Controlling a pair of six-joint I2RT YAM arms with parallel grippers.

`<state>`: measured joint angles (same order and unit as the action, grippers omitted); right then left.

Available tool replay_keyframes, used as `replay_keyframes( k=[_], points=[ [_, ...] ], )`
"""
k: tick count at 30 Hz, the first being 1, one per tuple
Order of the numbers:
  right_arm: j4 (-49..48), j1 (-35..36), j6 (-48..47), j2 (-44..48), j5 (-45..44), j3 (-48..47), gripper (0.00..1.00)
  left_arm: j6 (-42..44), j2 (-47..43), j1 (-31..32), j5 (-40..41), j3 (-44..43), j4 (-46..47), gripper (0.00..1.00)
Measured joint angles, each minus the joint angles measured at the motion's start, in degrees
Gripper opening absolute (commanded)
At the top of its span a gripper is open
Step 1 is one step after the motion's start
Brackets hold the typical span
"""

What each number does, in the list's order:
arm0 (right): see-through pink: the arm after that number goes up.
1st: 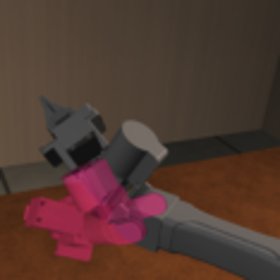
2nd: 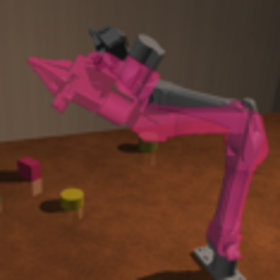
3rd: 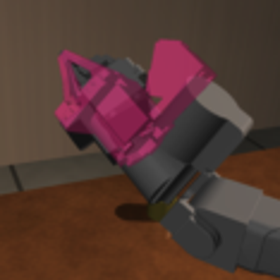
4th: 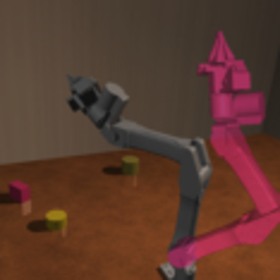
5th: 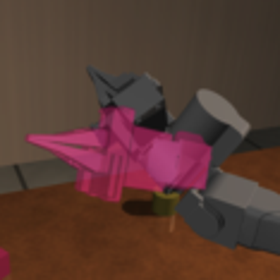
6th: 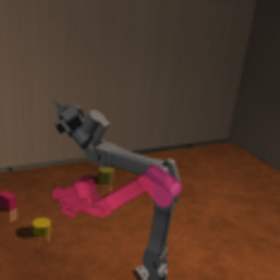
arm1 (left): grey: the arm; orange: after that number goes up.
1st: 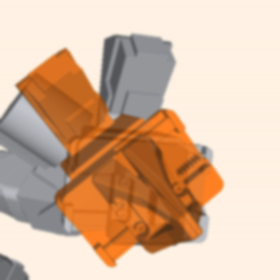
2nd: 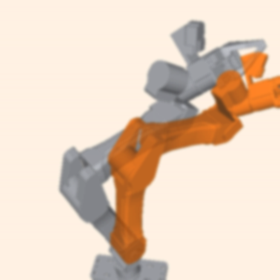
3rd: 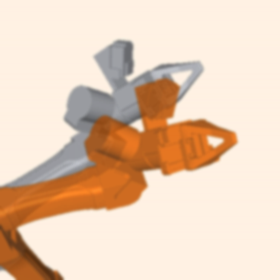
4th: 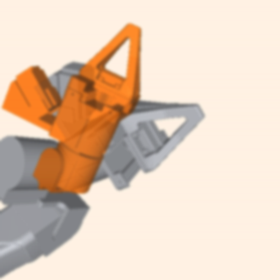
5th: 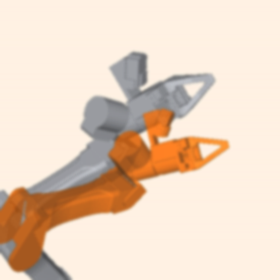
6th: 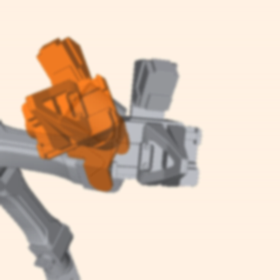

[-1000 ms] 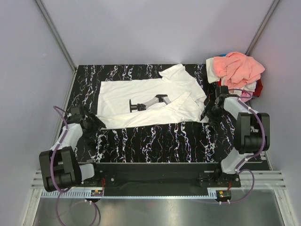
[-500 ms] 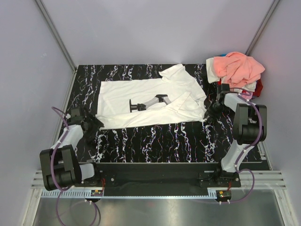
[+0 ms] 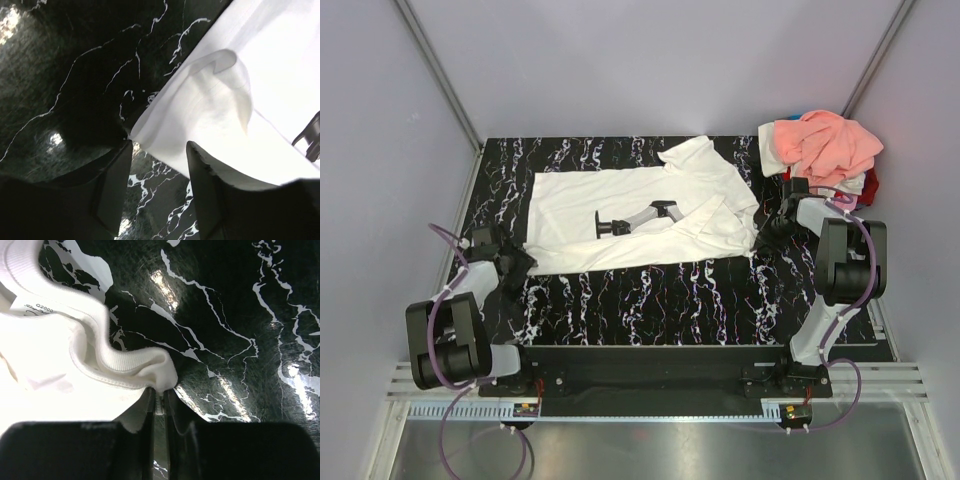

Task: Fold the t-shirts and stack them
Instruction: Fold the tshirt

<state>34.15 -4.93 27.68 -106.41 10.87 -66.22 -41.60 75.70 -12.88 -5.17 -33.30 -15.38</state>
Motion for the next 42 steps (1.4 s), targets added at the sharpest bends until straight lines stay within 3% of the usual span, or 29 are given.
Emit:
replay_keyframes(
  k=[2, 4, 5, 13, 19, 27, 28, 30, 31, 34, 39, 42],
  points=[
    [-0.1, 0.0, 0.0, 0.0, 0.2, 0.0, 0.00, -0.5, 0.9, 0.0, 0.0, 0.0, 1.2, 0.33],
    [-0.1, 0.0, 0.0, -0.1, 0.3, 0.0, 0.00, -0.8, 1.9, 0.0, 0.0, -0.1, 2.0, 0.07],
    [-0.1, -0.1, 0.0, -0.1, 0.3, 0.0, 0.00, -1.0, 2.3, 0.0, 0.1, -0.2, 2.3, 0.00],
    [0.0, 0.0, 0.0, 0.9, -0.8, 0.7, 0.00, -0.2, 1.8, -0.1, 4.1, -5.5, -4.0, 0.00],
    [3.6, 0.1, 0.6, 8.2, -3.9, 4.6, 0.00, 1.1, -4.9, -2.4, 5.0, -7.3, -9.9, 0.00],
    [6.8, -0.6, 2.3, 15.9, -6.2, 9.4, 0.00, 2.1, -5.4, -3.5, 5.0, -7.0, -15.1, 0.00],
    [7.2, -0.8, 2.5, 16.1, -6.6, 10.1, 0.02, 2.1, -5.4, -3.7, 4.9, -6.6, -15.1, 0.10],
    [7.9, -1.1, 2.9, 16.5, -7.2, 11.1, 0.16, 2.1, -5.5, -4.3, 4.4, -5.4, -15.6, 0.28],
    [8.2, -1.2, 3.1, 16.8, -7.5, 11.5, 0.45, 2.4, -5.7, -4.9, 4.4, -4.5, -15.8, 0.51],
    [9.1, -2.1, 3.9, 17.8, -10.1, 12.2, 0.88, 2.4, -7.6, -6.4, 4.5, -2.7, -17.5, 0.72],
    [10.7, -2.9, 3.9, 21.7, -13.2, 11.9, 0.89, 2.3, -14.3, -6.7, 4.3, -2.7, -19.1, 0.71],
    [11.5, -2.8, 3.8, 24.8, -12.9, 10.6, 0.82, 2.6, -17.4, -6.7, 3.9, -2.9, -19.2, 0.67]
  ],
)
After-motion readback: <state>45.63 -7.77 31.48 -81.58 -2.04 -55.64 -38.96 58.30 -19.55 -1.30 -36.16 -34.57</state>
